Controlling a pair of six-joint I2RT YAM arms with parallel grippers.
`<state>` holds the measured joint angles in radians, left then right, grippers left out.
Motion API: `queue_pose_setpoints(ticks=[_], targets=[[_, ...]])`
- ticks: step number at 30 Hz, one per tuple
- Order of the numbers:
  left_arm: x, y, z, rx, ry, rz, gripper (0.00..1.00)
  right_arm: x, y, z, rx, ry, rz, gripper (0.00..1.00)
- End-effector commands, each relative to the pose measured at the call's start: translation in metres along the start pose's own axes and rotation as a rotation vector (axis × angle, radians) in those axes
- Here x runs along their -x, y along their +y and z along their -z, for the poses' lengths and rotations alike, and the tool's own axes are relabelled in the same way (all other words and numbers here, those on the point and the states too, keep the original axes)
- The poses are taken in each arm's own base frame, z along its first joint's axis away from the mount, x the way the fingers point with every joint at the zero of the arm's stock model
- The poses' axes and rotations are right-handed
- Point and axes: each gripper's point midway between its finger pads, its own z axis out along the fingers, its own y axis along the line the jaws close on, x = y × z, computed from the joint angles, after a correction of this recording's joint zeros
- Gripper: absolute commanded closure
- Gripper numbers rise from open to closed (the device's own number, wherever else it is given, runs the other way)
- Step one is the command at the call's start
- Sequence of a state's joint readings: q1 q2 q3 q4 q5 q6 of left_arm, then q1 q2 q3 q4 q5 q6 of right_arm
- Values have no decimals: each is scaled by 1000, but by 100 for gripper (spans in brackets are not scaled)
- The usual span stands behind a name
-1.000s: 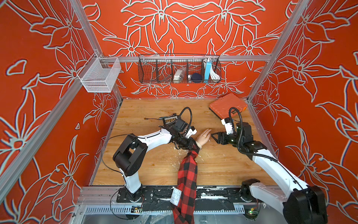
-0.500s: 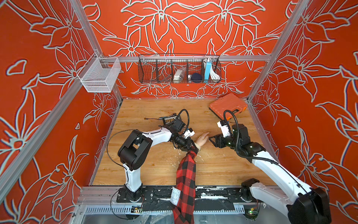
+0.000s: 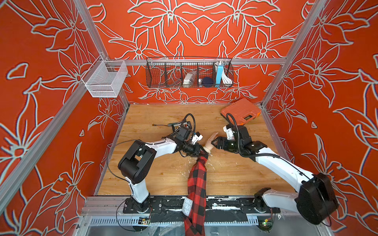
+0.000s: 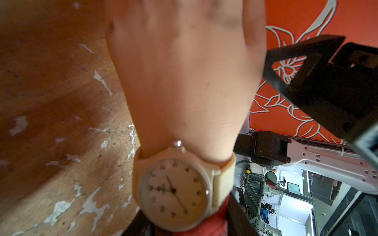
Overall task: Take off the watch
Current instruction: Adjust the hand at the center of the board.
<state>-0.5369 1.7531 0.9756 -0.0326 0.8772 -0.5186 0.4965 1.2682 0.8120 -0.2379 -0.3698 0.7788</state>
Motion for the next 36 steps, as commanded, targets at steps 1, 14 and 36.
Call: queue_pose_setpoints(ticks=[1,14,36], targets=[[21,-39,13,-76,-90,-120,69,10,0,-12,-41,-37,-156,20],[12,-49,6,-53,-99,-174,69,21,15,-47,-44,-63,-216,41],[21,-49,102,369,-380,-328,31,24,-28,-11,-523,132,258,81]])
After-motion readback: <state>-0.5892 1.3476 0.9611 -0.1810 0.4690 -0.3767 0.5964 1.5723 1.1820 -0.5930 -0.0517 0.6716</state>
